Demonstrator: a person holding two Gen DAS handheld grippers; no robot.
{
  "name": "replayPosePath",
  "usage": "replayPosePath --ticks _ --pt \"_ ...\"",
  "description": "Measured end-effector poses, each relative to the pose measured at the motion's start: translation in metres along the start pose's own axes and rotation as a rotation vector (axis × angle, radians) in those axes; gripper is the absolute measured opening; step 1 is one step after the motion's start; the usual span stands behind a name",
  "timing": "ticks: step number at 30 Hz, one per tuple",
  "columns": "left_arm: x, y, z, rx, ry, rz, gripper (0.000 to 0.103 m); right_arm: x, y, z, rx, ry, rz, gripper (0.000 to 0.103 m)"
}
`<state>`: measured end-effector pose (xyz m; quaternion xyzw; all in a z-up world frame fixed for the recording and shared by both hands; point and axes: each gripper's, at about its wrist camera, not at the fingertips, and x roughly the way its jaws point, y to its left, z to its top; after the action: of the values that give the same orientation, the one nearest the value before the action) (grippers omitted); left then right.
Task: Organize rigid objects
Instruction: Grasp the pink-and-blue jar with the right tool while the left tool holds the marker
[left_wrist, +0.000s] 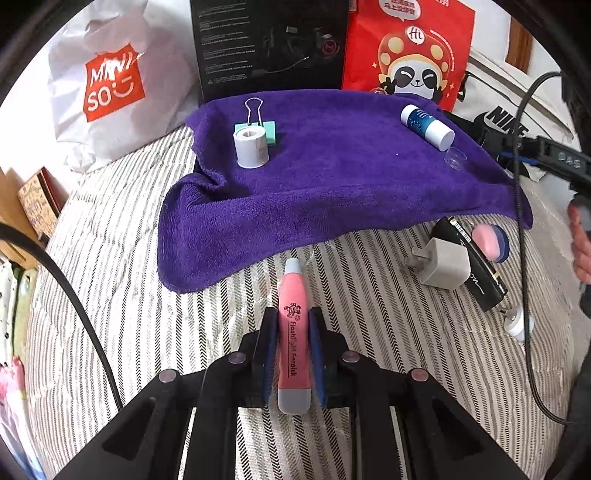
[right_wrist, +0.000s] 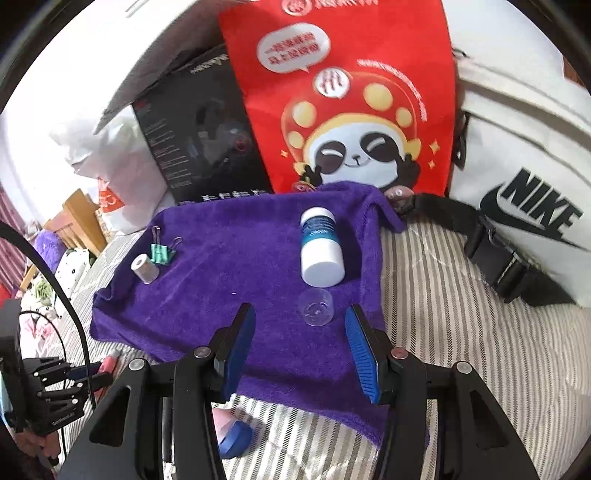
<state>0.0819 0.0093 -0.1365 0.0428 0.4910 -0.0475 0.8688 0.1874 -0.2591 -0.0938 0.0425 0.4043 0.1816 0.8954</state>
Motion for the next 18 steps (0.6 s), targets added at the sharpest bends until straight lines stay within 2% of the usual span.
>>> replayPosePath --ticks 5,8,11,13,18 --pt "0.000 0.001 0.000 -0.009 -0.009 -0.010 0.017 -0.022 0.015 -0.020 -0.048 0.007 0.004 0.051" --pt "-0.001 0.000 -0.002 -0.005 -0.013 -0.005 0.017 -0.030 0.030 -0.044 -0.129 0.044 0.006 0.051" --pt "-0.001 0.000 -0.003 -0.008 -0.016 -0.007 0.017 -0.028 0.045 -0.069 -0.239 0.099 0.029 0.051" --pt "-0.001 0.002 -0.003 -0.015 -0.019 -0.014 0.017 -0.020 0.051 -0.083 -0.295 0.138 0.008 0.051" --pt "-0.002 0.004 -0.003 -0.020 -0.018 -0.027 0.017 -0.008 0.050 -0.089 -0.329 0.153 0.003 0.051"
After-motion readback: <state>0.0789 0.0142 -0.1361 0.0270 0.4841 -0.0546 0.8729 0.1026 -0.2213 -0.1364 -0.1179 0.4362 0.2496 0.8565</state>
